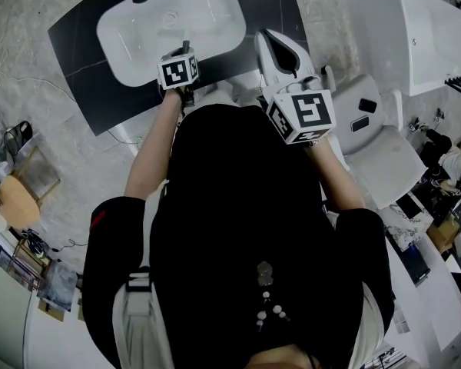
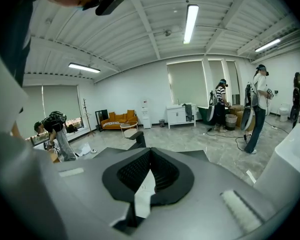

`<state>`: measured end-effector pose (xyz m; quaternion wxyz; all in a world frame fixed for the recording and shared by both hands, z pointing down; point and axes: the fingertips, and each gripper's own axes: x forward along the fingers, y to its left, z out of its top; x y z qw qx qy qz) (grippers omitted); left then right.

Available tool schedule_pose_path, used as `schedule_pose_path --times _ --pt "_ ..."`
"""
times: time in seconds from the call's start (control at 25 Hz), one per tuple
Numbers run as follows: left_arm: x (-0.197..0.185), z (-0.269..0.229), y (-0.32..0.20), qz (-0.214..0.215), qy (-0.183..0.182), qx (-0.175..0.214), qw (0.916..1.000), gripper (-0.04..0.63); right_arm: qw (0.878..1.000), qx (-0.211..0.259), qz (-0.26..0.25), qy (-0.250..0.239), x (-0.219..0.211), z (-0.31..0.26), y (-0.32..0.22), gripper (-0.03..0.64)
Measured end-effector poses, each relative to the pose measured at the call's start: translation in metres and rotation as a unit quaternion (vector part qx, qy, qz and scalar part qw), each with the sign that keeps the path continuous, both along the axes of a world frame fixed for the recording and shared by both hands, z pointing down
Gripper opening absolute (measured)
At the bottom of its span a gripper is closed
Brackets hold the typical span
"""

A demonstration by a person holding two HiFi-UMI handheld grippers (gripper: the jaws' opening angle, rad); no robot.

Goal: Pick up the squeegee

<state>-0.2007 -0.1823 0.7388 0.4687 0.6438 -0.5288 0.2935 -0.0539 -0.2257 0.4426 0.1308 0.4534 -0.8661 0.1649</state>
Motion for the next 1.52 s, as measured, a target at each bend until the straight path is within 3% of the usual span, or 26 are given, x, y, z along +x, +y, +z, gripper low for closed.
schedule_pose_path --times 0.24,0.44,0.6,0.88,1.52 --pt "0.009 -0.029 -0.004 0.01 0.019 0.053 0.9983 0.106 1.0 0.003 -0.01 -0.002 -0.003 -0.002 0.004 0.002" --pt "0.022 -0.062 -0.007 0.04 0.016 0.12 0.9918 0.106 1.0 0.01 -0.014 -0.004 -0.002 -0.005 0.008 0.002" --pt "0.027 -0.1 -0.017 0.055 -0.004 0.187 0.9809 0.106 1.0 0.017 -0.012 -0.006 0.002 -0.008 0.01 0.002" --pt "0.031 -0.179 -0.042 0.057 -0.023 0.294 0.9539 0.106 0.999 0.032 -0.016 -0.013 0.002 -0.018 0.014 0.002" --pt "0.02 -0.284 -0.06 0.037 -0.054 0.402 0.9133 0.106 0.995 0.086 -0.024 -0.045 -0.005 -0.064 0.014 0.002"
